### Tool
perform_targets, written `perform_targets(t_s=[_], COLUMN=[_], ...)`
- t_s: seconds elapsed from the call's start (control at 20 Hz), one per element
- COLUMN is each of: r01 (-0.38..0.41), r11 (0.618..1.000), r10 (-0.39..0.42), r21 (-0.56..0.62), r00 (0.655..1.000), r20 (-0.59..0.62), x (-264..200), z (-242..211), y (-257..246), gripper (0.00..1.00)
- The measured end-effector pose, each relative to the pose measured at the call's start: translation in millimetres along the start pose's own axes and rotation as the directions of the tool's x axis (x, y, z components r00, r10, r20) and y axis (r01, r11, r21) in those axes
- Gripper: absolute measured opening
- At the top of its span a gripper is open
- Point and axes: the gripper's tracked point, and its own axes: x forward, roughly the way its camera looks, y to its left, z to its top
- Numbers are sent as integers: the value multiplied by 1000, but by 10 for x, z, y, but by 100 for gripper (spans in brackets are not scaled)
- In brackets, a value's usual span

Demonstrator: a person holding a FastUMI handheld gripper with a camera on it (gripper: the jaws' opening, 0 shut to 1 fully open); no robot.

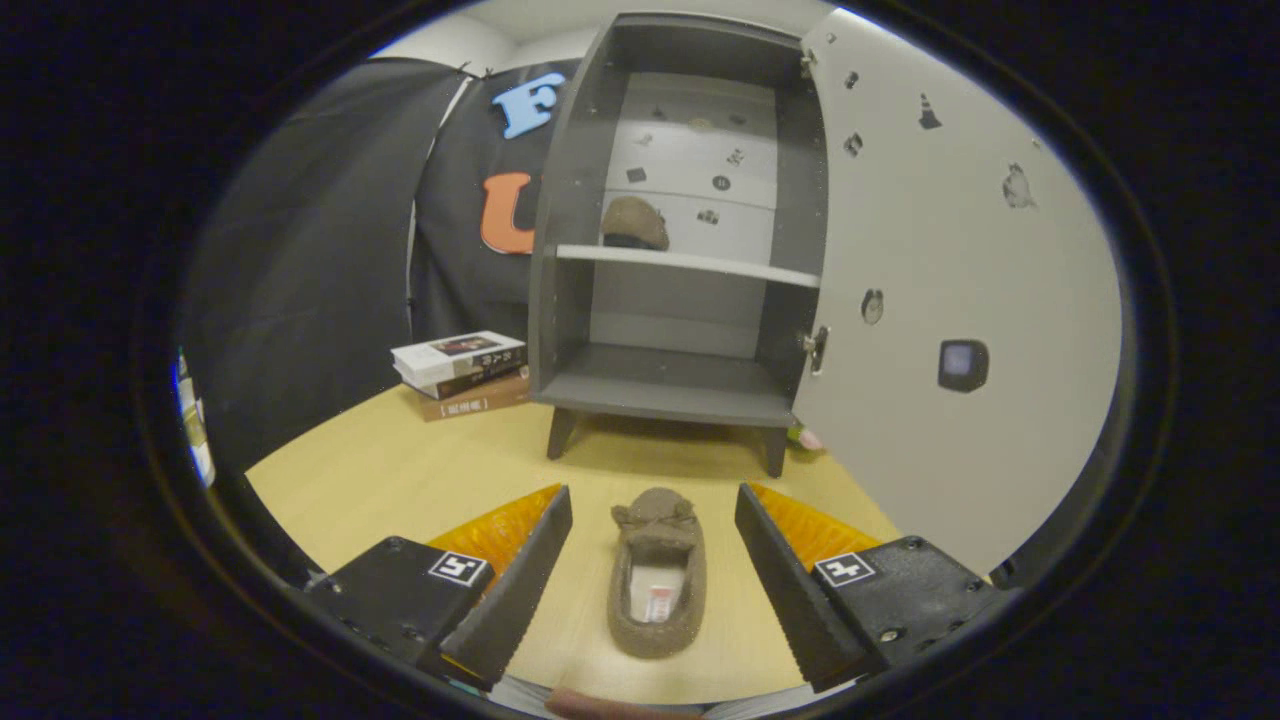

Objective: Open the shoe cabinet door, grab the shoes and put them into the shoe cabinet, then close the shoe cabinet door.

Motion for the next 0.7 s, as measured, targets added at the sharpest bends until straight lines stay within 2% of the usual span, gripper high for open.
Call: perform_targets(t_s=[0.2, 0.4, 0.45, 0.5, 0.55, 0.65, 0.7], r01=[25, -41, -30, -18, -17, -32, -38], r11=[998, 992, 992, 994, 991, 981, 983], r10=[-18, 69, 62, 45, 42, 65, 66], r21=[54, 118, 119, 112, 131, 189, 177], r00=[993, 967, 959, 969, 981, 983, 985], r20=[-118, -247, -275, -242, -190, -171, -159], x=[354, 812, 960, 1110, 1232, 1215, 1210], z=[-412, -847, -969, -958, -881, -873, -865], y=[25, 212, 197, 155, 112, 183, 184], gripper=[98, 79, 73, 69, 51, 15, 11])
